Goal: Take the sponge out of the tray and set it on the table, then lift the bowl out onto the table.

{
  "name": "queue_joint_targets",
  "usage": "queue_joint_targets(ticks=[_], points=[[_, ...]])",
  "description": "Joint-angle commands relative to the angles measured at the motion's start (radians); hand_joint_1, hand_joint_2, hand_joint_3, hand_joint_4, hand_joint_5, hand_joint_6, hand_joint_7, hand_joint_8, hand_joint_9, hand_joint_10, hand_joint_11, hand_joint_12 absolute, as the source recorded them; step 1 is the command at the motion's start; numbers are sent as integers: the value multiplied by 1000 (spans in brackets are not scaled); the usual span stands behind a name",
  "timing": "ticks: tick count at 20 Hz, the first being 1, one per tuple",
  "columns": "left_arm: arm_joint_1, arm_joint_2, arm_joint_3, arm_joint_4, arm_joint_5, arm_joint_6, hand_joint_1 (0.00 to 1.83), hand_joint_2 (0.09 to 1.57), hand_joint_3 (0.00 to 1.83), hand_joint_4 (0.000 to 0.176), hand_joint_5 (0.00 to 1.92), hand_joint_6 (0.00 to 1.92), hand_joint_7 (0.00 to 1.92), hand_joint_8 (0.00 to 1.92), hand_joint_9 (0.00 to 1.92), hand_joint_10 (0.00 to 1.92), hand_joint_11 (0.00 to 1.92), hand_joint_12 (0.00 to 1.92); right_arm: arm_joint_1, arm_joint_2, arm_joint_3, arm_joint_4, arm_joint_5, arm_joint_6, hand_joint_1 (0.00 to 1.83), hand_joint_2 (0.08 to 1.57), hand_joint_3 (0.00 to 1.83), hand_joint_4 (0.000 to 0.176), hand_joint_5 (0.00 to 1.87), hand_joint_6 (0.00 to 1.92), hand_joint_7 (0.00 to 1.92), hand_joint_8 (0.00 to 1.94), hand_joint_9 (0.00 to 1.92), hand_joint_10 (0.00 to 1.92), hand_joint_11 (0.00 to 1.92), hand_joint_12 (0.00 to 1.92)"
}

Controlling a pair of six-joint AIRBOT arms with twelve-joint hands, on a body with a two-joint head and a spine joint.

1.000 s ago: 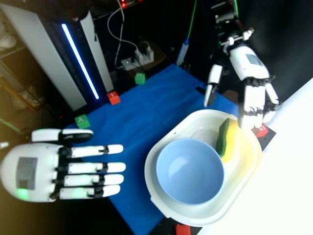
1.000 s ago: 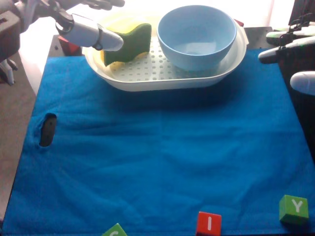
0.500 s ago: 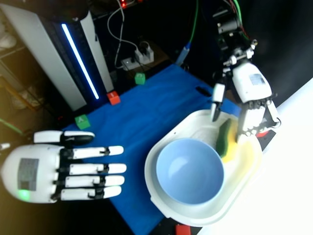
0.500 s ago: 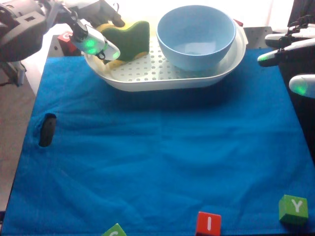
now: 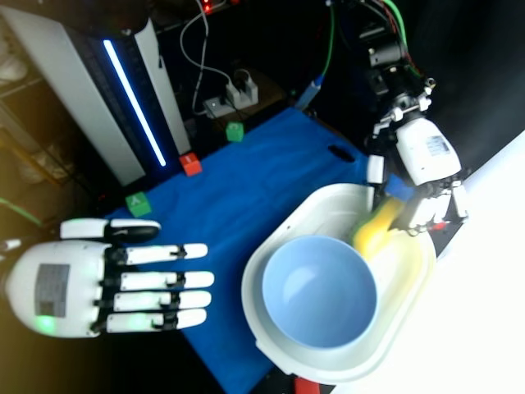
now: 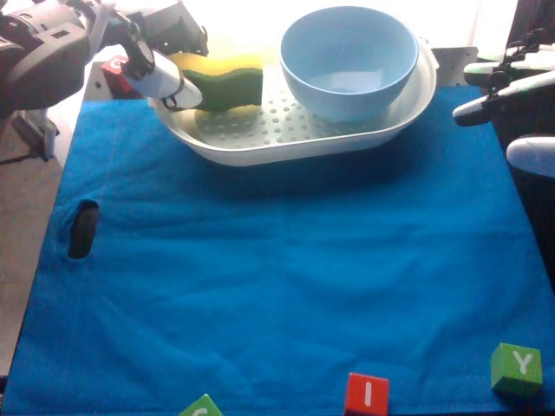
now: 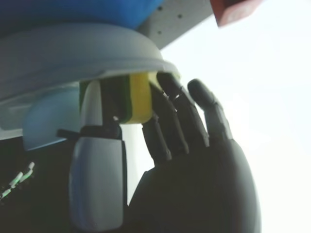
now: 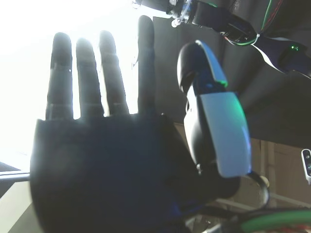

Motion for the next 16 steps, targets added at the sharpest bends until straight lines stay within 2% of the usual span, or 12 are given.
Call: queue_joint_targets(ticks=[1,4,6,8,9,11,12,13,14,15,16], points=[[-7,5,-4,-1,-111,0,1235,1173,1,0,886,893,876,1385,620,1242,176,1722,15,-2,5,58,107,8,500,1351,0,71,645,1,303,0,138,0,0,397],[-17,46,-62,0,-183,-1,1243,1163,0,0,970,732,852,1424,552,1430,201,1862,15,-2,4,58,107,9,498,1362,3,69,646,1,308,2,139,5,0,419],[-30,91,-119,13,-247,0,1248,1151,0,0,979,723,886,1375,624,1454,224,1915,15,-2,2,58,107,12,481,1364,2,67,649,0,316,1,149,3,0,437],[-46,157,-197,36,-333,-1,1244,1160,1,0,948,780,871,1397,569,1390,115,1871,15,-2,0,58,107,16,463,1365,1,72,640,1,312,2,152,2,0,467],[-49,181,-223,47,-360,-1,1243,1160,1,0,929,824,885,1373,559,1312,101,1774,14,-2,-1,59,107,16,438,1360,0,78,638,0,315,1,160,2,0,512],[-50,263,-314,84,-437,-1,1225,1143,0,0,964,833,910,1273,621,1145,148,1778,14,-2,-4,61,107,18,404,1362,1,91,632,0,304,0,158,1,0,533],[-49,298,-354,112,-458,-2,1227,1133,0,0,996,795,918,1247,673,1086,295,1722,14,-1,-5,63,107,19,412,1365,1,80,632,0,301,0,160,1,0,496],[-43,327,-387,142,-475,-11,1229,1124,0,0,1011,776,940,1206,707,1005,379,1657,14,-1,-6,64,107,20,399,1361,0,86,633,0,304,1,160,1,0,465],[-28,360,-423,178,-502,-32,1248,1114,0,0,1041,678,967,1207,732,994,435,1622,14,-1,-8,66,107,21,399,1359,0,89,633,0,309,2,168,3,0,457],[3,396,-461,203,-545,-69,1260,1106,0,0,1040,659,999,1175,785,991,499,1588,14,-1,-9,67,107,21,401,1361,0,85,631,0,306,1,168,3,0,456],[38,424,-487,209,-584,-103,1261,1092,0,0,1066,626,1039,1107,839,978,521,1561,14,-1,-10,67,107,21,399,1359,0,96,622,0,294,0,156,1,0,435]])
